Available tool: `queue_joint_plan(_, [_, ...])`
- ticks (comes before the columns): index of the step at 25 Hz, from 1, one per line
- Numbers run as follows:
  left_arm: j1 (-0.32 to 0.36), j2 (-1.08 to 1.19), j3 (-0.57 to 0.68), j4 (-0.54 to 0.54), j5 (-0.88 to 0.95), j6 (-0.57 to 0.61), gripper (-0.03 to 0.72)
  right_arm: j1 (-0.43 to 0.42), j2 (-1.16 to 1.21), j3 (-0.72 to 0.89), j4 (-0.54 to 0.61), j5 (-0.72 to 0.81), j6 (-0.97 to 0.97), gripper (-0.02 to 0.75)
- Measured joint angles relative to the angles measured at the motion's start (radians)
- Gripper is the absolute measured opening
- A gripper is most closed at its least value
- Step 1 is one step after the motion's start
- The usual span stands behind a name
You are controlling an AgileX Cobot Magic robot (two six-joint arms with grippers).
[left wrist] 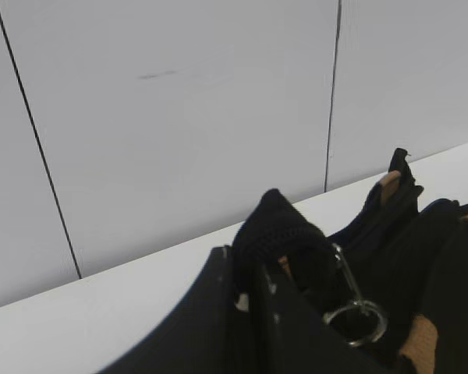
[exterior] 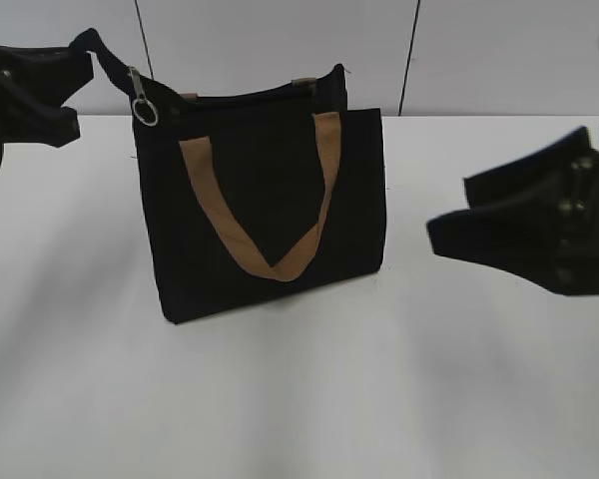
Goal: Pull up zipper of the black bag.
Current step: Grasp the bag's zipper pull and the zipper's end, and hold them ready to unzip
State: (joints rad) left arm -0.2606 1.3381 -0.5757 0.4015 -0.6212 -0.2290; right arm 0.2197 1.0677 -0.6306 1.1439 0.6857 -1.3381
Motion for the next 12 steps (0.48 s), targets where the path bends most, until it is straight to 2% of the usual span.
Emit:
queue_joint_plan(4, [0.000,0.000,0.000,0.002,0.013,0.000,0.027,0.099,0.207,-0.174,0.020,-0.008,-0.094,0.484])
queue_joint_plan(12, [0.000,0.000,0.000,0.002,0.025,0.000,0.027,0.252,0.572,-0.548,0.025,-0.026,-0.127,0.484])
